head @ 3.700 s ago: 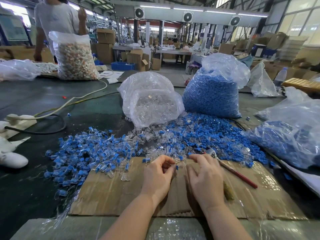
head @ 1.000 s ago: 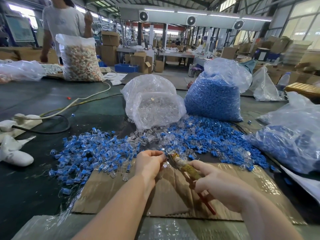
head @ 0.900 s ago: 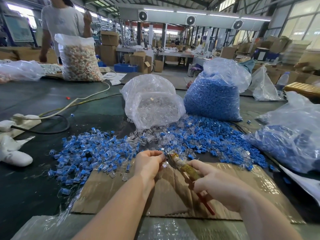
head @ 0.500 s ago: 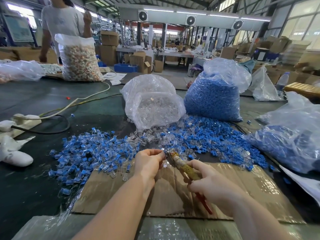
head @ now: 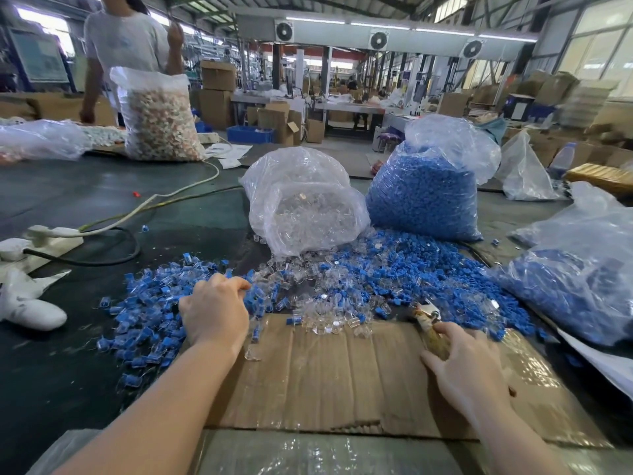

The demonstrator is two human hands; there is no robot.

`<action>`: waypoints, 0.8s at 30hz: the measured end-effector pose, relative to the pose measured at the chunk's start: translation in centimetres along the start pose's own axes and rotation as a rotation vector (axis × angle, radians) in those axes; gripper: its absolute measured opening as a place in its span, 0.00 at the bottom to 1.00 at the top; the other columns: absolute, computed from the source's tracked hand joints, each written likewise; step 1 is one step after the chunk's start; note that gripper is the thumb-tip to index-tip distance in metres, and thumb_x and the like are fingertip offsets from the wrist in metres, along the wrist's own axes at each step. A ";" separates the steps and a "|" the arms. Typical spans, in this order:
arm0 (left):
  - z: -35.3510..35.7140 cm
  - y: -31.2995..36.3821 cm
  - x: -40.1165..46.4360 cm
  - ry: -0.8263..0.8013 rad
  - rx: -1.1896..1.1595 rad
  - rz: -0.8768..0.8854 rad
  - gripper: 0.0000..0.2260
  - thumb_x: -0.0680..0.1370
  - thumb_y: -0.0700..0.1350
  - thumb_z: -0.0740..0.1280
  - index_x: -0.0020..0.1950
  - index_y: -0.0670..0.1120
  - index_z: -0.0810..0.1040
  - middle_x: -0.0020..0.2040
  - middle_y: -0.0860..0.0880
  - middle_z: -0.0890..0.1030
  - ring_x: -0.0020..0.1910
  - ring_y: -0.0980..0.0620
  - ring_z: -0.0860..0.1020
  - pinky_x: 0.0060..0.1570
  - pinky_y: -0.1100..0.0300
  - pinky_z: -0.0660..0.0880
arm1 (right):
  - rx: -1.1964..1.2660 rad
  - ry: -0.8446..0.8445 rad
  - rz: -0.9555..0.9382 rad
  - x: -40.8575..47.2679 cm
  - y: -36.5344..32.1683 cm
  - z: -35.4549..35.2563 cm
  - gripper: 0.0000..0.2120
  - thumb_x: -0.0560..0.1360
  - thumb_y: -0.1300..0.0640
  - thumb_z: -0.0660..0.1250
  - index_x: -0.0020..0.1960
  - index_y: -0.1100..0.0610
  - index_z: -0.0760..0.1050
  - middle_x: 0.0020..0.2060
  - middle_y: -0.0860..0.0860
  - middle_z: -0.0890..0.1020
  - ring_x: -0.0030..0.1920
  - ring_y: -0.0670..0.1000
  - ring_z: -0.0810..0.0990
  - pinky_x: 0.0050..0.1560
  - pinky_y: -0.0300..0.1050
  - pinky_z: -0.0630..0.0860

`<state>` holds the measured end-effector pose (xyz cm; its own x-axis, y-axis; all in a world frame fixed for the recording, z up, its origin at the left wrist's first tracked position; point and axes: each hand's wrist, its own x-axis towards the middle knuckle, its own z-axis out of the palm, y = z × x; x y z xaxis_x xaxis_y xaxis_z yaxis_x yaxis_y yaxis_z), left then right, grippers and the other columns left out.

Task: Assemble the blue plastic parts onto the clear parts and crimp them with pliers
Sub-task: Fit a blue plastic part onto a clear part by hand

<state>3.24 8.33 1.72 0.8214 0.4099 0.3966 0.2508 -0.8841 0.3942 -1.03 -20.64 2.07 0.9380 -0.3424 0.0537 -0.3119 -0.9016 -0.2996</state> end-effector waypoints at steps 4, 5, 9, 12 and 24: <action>0.6 -0.7 -0.3 -0.028 0.036 0.002 0.12 0.79 0.43 0.61 0.58 0.56 0.79 0.51 0.51 0.77 0.50 0.50 0.70 0.53 0.52 0.64 | -0.025 0.009 -0.017 0.1 0.4 0.5 0.24 0.74 0.39 0.62 0.67 0.44 0.63 0.65 0.54 0.70 0.65 0.57 0.67 0.61 0.58 0.67; 0.7 -0.6 -0.3 -0.033 0.044 0.001 0.13 0.79 0.43 0.61 0.59 0.56 0.79 0.52 0.51 0.76 0.51 0.50 0.69 0.54 0.52 0.64 | -0.035 0.008 -0.020 0.1 0.4 0.5 0.24 0.74 0.38 0.62 0.67 0.44 0.62 0.65 0.53 0.70 0.65 0.57 0.67 0.61 0.57 0.67; 0.7 0.9 -1.0 -0.004 -0.008 0.030 0.11 0.78 0.46 0.63 0.59 0.55 0.78 0.55 0.52 0.73 0.55 0.50 0.65 0.54 0.54 0.60 | -0.079 -0.035 -0.010 0.5 0.1 0.1 0.25 0.74 0.37 0.61 0.67 0.45 0.61 0.65 0.53 0.70 0.65 0.57 0.67 0.62 0.57 0.67; 1.0 3.2 -2.3 -0.013 -0.176 0.144 0.09 0.77 0.47 0.65 0.57 0.52 0.79 0.53 0.52 0.75 0.53 0.53 0.66 0.52 0.59 0.59 | -0.148 0.018 -0.044 0.6 -0.8 0.0 0.24 0.74 0.39 0.62 0.66 0.45 0.62 0.65 0.51 0.69 0.66 0.56 0.65 0.64 0.58 0.64; 4.3 8.4 -8.0 -0.296 -0.304 0.572 0.19 0.81 0.42 0.56 0.72 0.54 0.64 0.61 0.55 0.69 0.59 0.55 0.63 0.64 0.61 0.60 | -0.135 0.124 -0.311 3.3 -5.2 2.6 0.13 0.79 0.60 0.54 0.57 0.48 0.72 0.54 0.46 0.76 0.58 0.51 0.69 0.56 0.51 0.61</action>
<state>0.99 -3.30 -1.65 0.8969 -0.2162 0.3857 -0.3799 -0.8230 0.4223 4.09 -16.39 1.36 0.9684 -0.0686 0.2399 -0.0398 -0.9916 -0.1229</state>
